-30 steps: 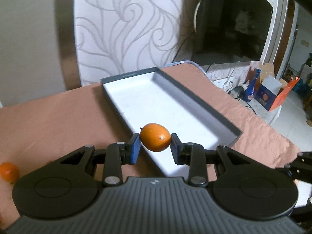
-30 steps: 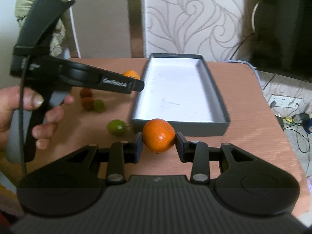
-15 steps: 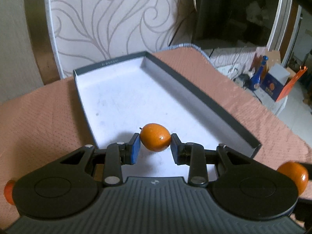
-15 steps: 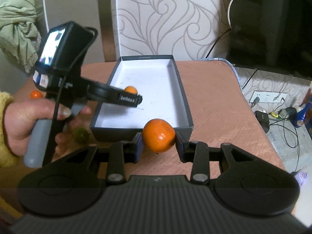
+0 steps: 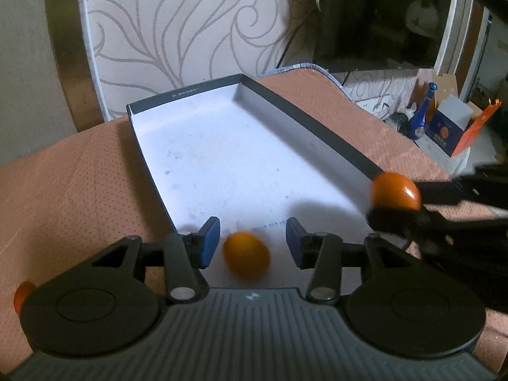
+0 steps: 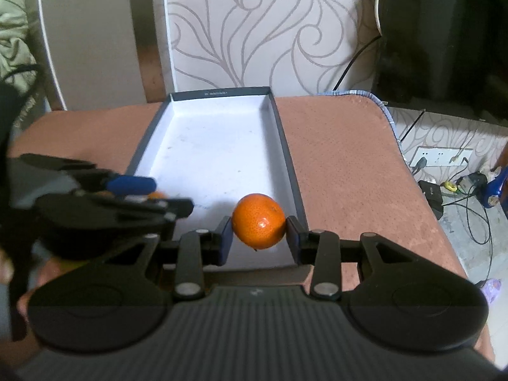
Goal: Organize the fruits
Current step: 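Carry both fruits into the white box while the left gripper opens to release its fruit, then lower the tangerine into the box and open the right gripper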
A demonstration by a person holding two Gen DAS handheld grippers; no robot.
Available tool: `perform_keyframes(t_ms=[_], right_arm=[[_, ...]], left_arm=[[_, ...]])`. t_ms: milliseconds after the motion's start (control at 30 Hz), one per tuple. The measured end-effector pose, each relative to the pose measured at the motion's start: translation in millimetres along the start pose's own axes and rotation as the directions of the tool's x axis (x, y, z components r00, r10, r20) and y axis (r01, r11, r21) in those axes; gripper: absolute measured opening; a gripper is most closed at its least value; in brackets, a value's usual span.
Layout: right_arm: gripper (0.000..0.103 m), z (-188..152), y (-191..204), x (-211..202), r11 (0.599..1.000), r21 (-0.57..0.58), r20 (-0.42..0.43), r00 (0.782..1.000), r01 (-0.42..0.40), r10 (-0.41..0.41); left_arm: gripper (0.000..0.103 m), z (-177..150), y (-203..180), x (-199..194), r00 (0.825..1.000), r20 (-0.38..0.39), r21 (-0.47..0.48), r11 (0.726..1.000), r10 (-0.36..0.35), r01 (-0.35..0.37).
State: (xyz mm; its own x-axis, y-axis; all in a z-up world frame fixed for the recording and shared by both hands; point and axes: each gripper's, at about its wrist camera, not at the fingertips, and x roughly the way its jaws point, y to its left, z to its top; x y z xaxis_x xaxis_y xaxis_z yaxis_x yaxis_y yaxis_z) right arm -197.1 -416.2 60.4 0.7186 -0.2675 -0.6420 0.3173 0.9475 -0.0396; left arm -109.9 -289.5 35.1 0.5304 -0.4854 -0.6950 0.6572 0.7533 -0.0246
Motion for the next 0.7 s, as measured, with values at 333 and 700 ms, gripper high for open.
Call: perform_keyframes(t_ms=[333,700], right_arm=[[0.041,-12.9,-2.0,14.6,0.999,-0.034,-0.064,0.998,0.004,-0.006],[0.040,-11.1,-0.6,2.7,0.999,-0.042,-0.257,0.966,0.004,-0.014]], left_arm=[[0.056,-7.3,-11.3,-6.7,1.000,-0.005,0.058,0.998,0.023,-0.023],[0.056,-25.8,-24.3,-28.2,0.999,-0.032,0.100,0.995,-0.011,0.015]])
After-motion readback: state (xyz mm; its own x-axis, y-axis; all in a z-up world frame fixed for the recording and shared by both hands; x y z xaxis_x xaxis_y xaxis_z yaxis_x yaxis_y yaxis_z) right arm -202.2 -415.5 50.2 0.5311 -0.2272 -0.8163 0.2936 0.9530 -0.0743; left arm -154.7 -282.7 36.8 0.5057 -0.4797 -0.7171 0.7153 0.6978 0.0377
